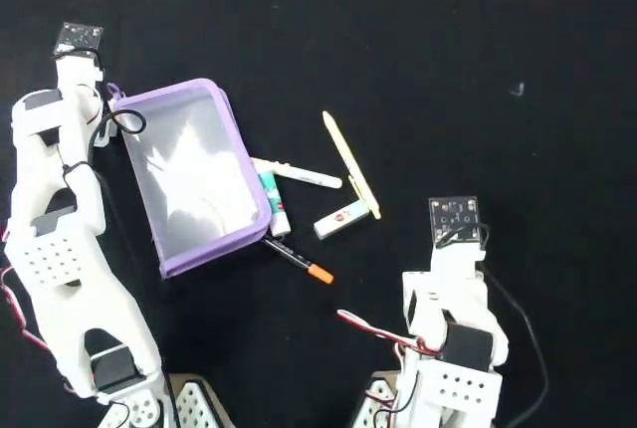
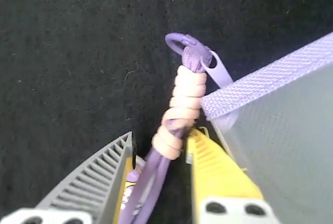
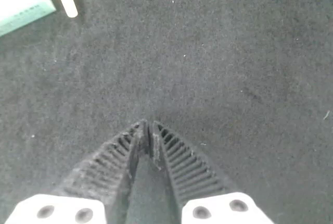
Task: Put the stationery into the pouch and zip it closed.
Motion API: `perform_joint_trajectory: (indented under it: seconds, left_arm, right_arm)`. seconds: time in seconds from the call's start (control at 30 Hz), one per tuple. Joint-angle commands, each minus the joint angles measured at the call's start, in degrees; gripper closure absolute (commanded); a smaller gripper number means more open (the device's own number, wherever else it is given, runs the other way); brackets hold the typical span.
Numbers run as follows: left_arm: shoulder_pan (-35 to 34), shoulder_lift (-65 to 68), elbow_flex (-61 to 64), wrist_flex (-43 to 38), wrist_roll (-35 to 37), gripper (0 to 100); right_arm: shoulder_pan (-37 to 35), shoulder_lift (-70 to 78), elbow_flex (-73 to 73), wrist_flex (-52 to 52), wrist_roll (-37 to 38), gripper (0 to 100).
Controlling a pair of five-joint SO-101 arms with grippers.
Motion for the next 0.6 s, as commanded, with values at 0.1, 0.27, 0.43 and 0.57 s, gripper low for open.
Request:
perform_joint_trajectory:
  seconds: [0.1, 0.27, 0.43, 0.57]
  left_arm:
    - [0.40, 0.00, -2.33, 0.00, 0.53, 96]
    - [0.92, -0.09, -9.10, 9.49, 0.62, 97]
    - [4.35, -0.26, -25.45, 28.04, 0.79, 97]
    - [9.80, -2.02, -41.71, 45.19, 0.97, 97]
  right_arm:
    - [0.88, -3.65, -0.22, 0.26, 0.09, 98.6]
    - [0.88, -3.65, -0.22, 0.26, 0.09, 98.6]
    - [0.88, -3.65, -0.22, 0.26, 0.09, 98.6]
    - [0.88, -3.65, -0.22, 0.26, 0.09, 98.6]
